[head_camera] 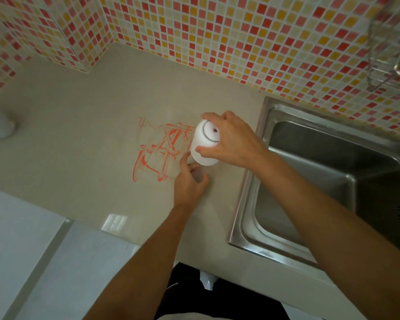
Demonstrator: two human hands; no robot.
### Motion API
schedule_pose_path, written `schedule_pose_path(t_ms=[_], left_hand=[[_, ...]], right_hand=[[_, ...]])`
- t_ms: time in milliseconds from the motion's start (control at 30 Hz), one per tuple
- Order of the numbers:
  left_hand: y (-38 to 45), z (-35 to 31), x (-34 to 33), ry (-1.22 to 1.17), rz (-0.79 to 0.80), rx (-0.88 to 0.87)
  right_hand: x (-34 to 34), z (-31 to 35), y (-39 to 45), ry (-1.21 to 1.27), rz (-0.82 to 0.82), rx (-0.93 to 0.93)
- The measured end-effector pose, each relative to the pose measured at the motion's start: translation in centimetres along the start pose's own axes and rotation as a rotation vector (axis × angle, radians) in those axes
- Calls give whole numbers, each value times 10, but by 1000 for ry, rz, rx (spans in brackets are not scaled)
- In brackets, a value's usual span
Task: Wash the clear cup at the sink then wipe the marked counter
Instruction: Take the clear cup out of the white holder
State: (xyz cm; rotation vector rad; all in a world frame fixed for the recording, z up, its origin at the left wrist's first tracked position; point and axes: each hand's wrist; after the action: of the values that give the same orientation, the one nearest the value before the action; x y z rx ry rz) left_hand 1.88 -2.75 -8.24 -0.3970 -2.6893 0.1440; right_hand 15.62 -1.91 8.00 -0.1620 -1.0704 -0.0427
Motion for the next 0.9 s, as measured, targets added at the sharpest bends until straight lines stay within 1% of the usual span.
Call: schedule_pose_path(t_ms=[67, 200, 333, 400, 500, 600, 900], left_hand=[[-3, -4, -1, -55, 40, -25], [-1, -8, -12, -143, -10, -68], [0, -14, -16, -91, 1, -78], [1, -19, -13, -78, 10, -87], [3, -21, -10, -31, 52, -89], [2, -20, -9, 3, 63, -94], [-2, -21, -2, -18, 142, -96]], right_hand=[[-8, -1, -2, 6, 24, -20], [-27, -8, -8, 5, 49, -70], [-32, -13, -9, 33, 18, -129], [-30, -17, -8, 42, 31, -133], [-26, -24, -9, 65, 85, -109], [-24, -30, -6, 61, 137, -64], [1, -28, -1, 23, 298, 110]])
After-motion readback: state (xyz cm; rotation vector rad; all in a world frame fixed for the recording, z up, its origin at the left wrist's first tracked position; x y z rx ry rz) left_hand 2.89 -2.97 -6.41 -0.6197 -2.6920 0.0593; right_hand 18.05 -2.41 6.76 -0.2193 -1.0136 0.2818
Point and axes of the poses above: each hand's wrist, its own y-axis towards the middle knuckle, its own x-axis out of the back of the hand, z = x × y, and after that the axes turned 2 degrees about y, right-handed
